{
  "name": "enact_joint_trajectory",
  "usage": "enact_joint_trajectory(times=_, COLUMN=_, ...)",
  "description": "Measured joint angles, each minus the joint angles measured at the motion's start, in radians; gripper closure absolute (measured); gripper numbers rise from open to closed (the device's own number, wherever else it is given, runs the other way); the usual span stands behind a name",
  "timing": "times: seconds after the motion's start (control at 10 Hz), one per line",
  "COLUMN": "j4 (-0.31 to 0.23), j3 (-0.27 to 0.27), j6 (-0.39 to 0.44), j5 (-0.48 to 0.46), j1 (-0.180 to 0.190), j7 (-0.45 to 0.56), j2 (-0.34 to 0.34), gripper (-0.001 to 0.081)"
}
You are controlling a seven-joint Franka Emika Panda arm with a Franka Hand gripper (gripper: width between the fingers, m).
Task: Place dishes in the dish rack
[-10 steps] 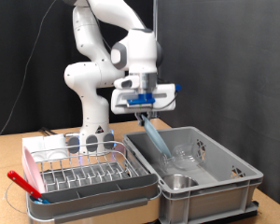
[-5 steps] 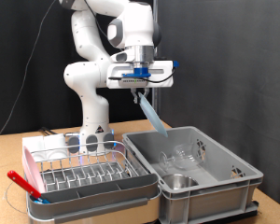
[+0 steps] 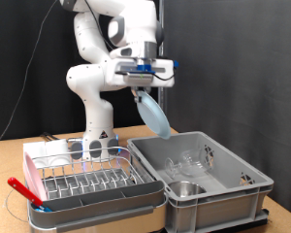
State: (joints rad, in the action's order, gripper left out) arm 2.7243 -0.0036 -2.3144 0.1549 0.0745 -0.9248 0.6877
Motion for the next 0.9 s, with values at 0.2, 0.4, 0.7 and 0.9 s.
enact_joint_trajectory(times=0.2, j4=-0.052, j3=-0.011, j6=0.118, j5=0.053, j1=-0.042, j7=0.039, j2=0.03, gripper=0.0766)
enact_joint_trajectory(times=0.4, j4=-0.088, j3=-0.019, j6=0.112, j5=0.097, j1=-0.108, j7=0.019, j2=0.036, gripper=0.0766)
enact_joint_trajectory(times=0.7, j4=-0.119, j3=-0.035, j6=0.108, j5=0.096, j1=-0.15, j7=0.001, j2=0.018, gripper=0.0766)
enact_joint_trajectory(times=0.9, j4=-0.103, j3=-0.034, j6=0.113, j5=0.18, j1=-0.158, j7=0.056, j2=0.018, gripper=0.0766)
